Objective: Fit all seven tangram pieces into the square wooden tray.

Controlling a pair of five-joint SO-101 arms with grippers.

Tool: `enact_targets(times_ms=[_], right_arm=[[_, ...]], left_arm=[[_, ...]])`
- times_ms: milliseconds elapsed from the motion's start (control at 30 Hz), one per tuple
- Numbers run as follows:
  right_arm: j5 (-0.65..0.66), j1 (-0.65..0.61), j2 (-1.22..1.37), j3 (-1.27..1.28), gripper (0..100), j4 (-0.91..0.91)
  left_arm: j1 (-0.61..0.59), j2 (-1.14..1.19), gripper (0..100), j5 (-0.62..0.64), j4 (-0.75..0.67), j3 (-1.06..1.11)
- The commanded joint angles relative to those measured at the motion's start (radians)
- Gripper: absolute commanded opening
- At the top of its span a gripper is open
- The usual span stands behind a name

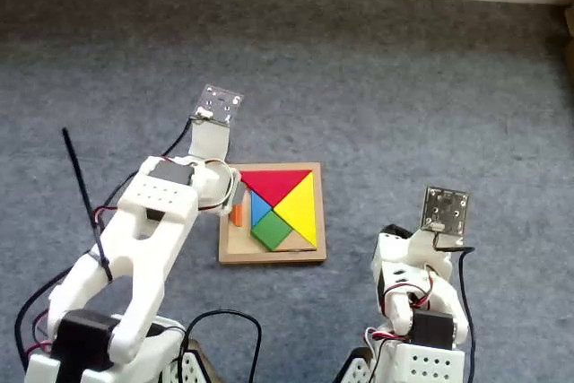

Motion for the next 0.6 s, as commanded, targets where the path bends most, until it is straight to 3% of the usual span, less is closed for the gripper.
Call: enact_targets(times_ms=[0,567], right_arm=[[-0.003,0.013,0.004,0.110,0.5,-0.021],[-0.003,0.013,0.004,0.110,0.5,-0.021]], left_arm=[[-0.013,-0.107,21,0.000,0.060,-0.018],[-0.013,-0.199,21,-0.008,0.035,0.084]])
